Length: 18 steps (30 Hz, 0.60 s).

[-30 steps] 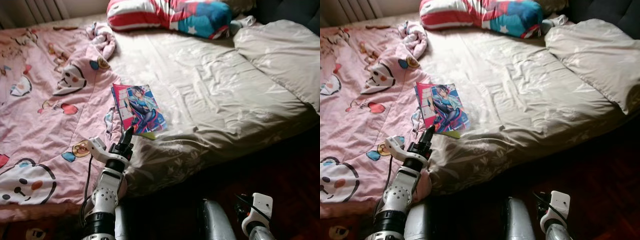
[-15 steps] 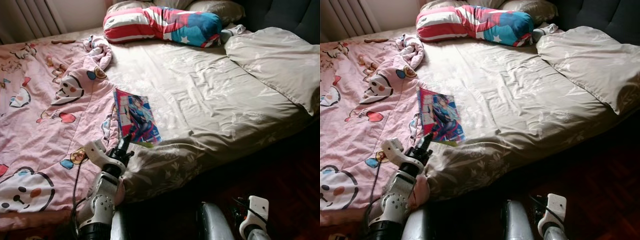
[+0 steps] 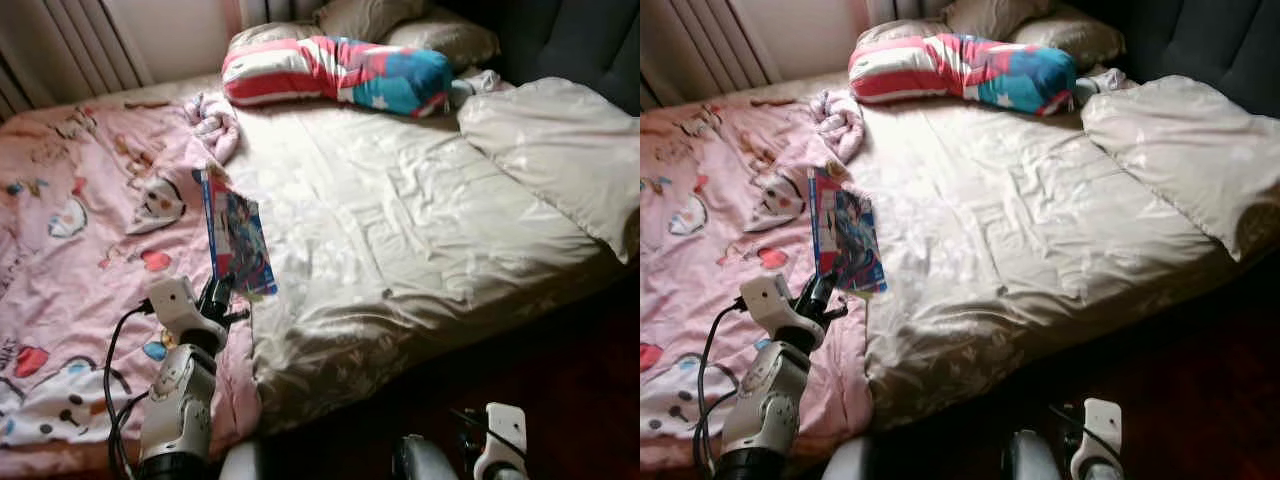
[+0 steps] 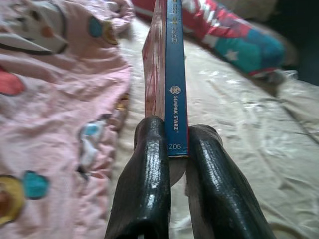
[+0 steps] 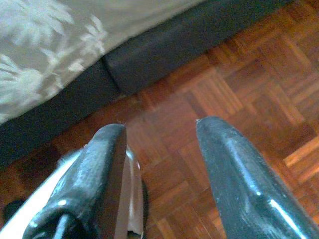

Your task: Clean up the room

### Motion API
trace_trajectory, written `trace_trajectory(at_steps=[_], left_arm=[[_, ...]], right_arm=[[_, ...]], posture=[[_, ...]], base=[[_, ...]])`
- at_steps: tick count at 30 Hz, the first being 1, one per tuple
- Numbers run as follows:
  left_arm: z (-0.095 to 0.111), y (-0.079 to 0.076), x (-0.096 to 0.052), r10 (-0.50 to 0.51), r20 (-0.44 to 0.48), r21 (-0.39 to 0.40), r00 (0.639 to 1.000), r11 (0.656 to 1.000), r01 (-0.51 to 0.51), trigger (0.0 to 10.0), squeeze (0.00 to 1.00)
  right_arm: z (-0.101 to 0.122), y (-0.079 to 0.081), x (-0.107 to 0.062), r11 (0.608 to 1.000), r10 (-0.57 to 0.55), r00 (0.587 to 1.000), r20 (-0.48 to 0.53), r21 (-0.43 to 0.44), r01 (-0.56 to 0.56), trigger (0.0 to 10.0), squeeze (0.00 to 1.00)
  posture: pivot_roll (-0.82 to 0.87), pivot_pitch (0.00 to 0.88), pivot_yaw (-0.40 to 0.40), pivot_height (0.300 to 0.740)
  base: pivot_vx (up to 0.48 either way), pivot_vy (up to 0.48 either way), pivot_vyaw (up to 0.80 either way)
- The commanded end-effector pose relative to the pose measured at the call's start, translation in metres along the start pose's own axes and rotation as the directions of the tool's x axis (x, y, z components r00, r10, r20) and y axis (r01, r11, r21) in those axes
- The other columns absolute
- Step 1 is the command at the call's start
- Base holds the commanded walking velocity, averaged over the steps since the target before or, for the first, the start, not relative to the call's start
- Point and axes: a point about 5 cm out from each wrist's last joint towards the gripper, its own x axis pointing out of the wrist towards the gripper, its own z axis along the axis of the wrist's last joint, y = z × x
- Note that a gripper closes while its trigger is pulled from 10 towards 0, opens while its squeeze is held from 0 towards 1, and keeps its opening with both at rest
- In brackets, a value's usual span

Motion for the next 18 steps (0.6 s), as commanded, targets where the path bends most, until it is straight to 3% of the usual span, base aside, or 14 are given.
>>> trace_trajectory(at_steps=[1, 9, 14, 18], left_arm=[[0.004, 0.015, -0.001, 0.049, 0.028, 0.061, 0.998, 0.997, -0.05, 10.0, 0.0], [-0.015, 0.047, -0.008, 0.112, -0.072, 0.205, 0.991, 0.974, -0.095, 10.0, 0.0], [-0.052, 0.067, -0.024, 0.166, -0.255, 0.284, 0.953, 0.954, -0.091, 10.0, 0.0], [-0.064, 0.078, -0.035, 0.236, -0.289, 0.337, 0.928, 0.932, -0.132, 10.0, 0.0]], right_arm=[[-0.002, 0.003, 0.0, 1.0, 0.006, 1.0, -0.019, -0.008, -0.006, 10.0, 0.0], [-0.003, 0.002, 0.001, 1.0, 0.003, 0.999, -0.04, -0.023, -0.003, 10.0, 0.0], [-0.003, 0.007, 0.002, 0.999, 0.007, 0.999, -0.054, -0.032, -0.009, 10.0, 0.0], [-0.001, 0.01, 0.002, 1.0, 0.015, 0.998, -0.053, -0.023, -0.016, 10.0, 0.0]], posture=[[-0.03, 0.016, 0.032, 0.728], [-0.02, 0.0, 0.034, 0.74], [-0.02, 0.0, 0.041, 0.74], [-0.03, 0.0, 0.052, 0.74]], base=[[0.0, 0.0, 0.0], [0.0, 0.0, 0.0], [0.0, 0.0, 0.0], [0.0, 0.0, 0.0]])
